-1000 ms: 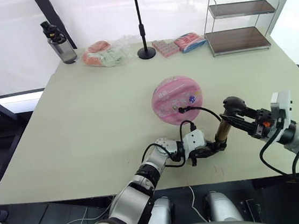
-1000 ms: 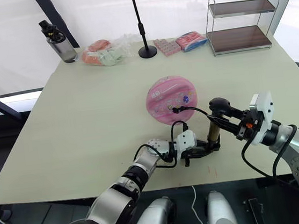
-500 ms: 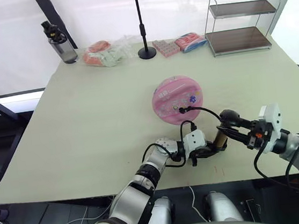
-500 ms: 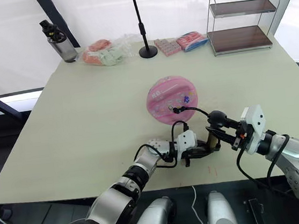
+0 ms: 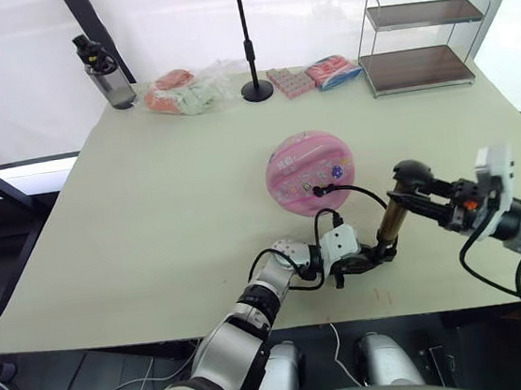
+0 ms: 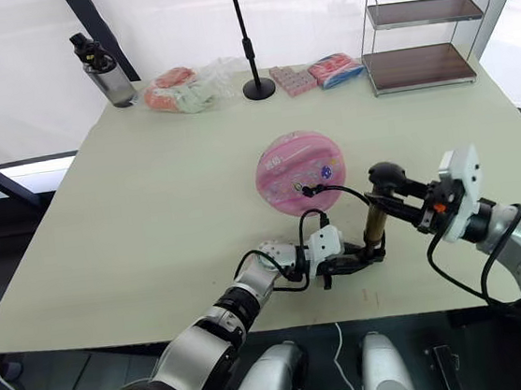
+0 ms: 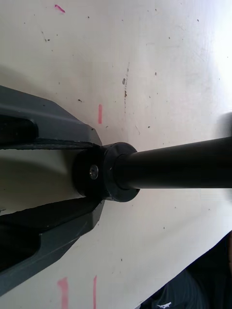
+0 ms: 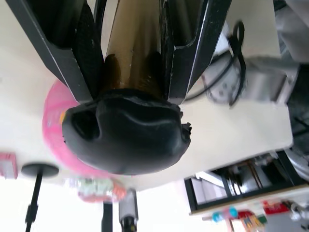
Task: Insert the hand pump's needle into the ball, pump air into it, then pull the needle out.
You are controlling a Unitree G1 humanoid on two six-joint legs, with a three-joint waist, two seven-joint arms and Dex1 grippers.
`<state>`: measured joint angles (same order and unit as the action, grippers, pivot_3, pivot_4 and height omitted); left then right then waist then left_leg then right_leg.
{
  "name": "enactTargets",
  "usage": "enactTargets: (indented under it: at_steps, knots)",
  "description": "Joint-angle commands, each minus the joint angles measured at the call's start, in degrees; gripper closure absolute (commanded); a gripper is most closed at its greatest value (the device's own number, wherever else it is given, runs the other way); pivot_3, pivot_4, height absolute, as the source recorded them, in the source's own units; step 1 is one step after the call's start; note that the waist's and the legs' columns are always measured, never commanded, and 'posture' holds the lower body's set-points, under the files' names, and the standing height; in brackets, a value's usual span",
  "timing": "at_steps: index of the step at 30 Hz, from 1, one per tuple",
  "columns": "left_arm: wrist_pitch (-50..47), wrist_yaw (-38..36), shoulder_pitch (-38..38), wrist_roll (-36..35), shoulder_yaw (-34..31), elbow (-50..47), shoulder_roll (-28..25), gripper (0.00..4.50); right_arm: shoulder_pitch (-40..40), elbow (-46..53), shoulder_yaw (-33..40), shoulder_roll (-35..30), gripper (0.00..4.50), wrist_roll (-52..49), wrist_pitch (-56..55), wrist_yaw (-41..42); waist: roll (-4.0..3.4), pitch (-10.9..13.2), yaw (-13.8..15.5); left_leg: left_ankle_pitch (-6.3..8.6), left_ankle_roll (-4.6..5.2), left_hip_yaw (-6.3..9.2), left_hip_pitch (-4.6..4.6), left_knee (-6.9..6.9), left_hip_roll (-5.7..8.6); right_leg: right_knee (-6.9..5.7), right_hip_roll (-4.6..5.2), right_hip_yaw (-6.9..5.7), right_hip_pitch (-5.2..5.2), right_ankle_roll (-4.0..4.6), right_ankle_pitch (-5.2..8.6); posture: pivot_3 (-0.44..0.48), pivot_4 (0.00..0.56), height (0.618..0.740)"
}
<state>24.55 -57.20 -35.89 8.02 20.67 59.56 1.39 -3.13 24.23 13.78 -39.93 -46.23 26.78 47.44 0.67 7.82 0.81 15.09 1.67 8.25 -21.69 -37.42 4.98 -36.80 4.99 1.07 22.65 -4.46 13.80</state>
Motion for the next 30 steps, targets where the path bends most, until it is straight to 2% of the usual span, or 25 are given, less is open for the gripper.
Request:
enactTargets:
  at_steps: [1,11,20,30]
  knots:
    - [-1.07,-0.75,1.66,2.11,1.36,3.99,-0.88,3.41,-3.64,3.28,7.38,-2.08,3.42,-3.35,-0.29,-2.07,0.00,0.01,0.00,0.00,0.00,0.00,-0.01,0.00,0.00,0.00,0.00,0.00,0.00,0.00,0.00,0.000,0.150,0.740]
    - [-0.82,-0.81,1.60,2.10,1.59,4.07,-1.05,3.41,-10.68,4.19,13.98,-6.96,3.42,-13.10,5.21,-5.31,-0.04,0.13,0.01,0.00,0.00,-0.02,-0.06,-0.01,0.00,0.00,0.03,0.00,0.05,0.00,-0.01,0.000,0.150,0.740]
    - [-0.52,-0.83,1.78,2.12,1.72,4.26,-1.08,3.41,-14.88,4.55,15.22,-9.80,3.42,-17.93,9.06,-7.85,-0.13,0.40,0.00,0.00,0.00,-0.04,-0.25,-0.01,0.03,0.00,0.07,0.02,0.27,0.01,-0.02,0.000,0.150,0.740]
    - [-0.48,-0.46,1.76,2.11,1.64,4.32,-1.01,3.41,-1.46,6.68,4.56,-5.57,3.42,-2.11,3.46,-3.96,-0.08,0.34,-0.13,0.01,0.01,-0.06,-0.04,0.02,0.02,-0.01,0.05,0.03,0.08,0.00,-0.01,0.000,0.150,0.740]
